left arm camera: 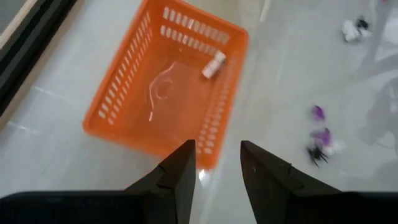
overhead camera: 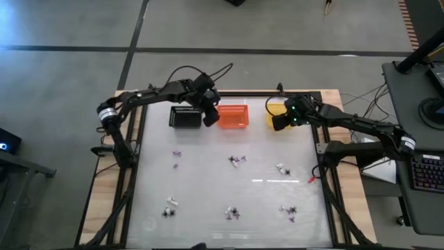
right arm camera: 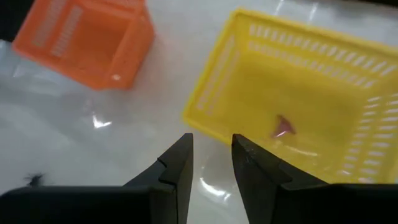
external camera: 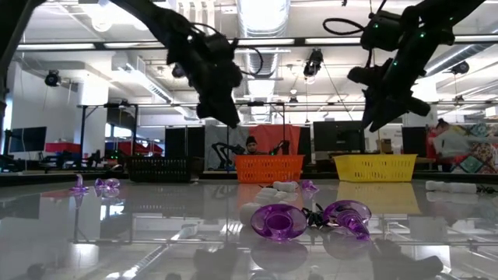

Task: Sort Halloween decoration
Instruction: Put the spider toy into the black bin

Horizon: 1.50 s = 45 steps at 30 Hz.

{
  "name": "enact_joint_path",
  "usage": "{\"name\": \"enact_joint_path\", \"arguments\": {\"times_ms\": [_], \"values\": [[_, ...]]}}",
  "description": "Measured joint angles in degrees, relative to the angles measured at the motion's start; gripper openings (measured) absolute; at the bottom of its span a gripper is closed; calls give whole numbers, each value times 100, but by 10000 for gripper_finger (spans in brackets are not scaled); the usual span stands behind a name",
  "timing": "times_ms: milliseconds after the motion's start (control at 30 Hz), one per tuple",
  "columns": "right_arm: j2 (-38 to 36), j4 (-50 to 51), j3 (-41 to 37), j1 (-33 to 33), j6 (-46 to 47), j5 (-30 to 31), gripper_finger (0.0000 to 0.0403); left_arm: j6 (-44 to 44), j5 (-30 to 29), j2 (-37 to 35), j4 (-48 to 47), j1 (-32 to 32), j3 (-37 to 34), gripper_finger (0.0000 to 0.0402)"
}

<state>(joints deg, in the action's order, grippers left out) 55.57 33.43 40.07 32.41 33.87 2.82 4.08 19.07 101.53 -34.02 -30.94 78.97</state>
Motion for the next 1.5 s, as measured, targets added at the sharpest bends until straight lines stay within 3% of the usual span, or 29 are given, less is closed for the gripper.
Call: {"name": "enact_joint_path", "arguments": {"times_ms": [333, 633, 933, 1233, 1500], "values": [[5, -749, 0, -975, 281, -7, 122, 127, -2, -1325, -823, 290, -319, 110], [180, -1535, 2, -1854, 930, 15, 130, -69, -7, -2830, -750, 591, -1327, 110], [1141, -2729, 2, -2463, 1813, 17, 128, -540, -48, -3752, -494, 684, -2311, 110], [2177, -3660, 26, -2927, 2363, 1, 128, -610, -48, -4196, -448, 759, -2556, 110], [3201, -3539, 1127, -3065, 1744, -292, 128, -612, -46, -4346, -446, 763, -2554, 110]]}}
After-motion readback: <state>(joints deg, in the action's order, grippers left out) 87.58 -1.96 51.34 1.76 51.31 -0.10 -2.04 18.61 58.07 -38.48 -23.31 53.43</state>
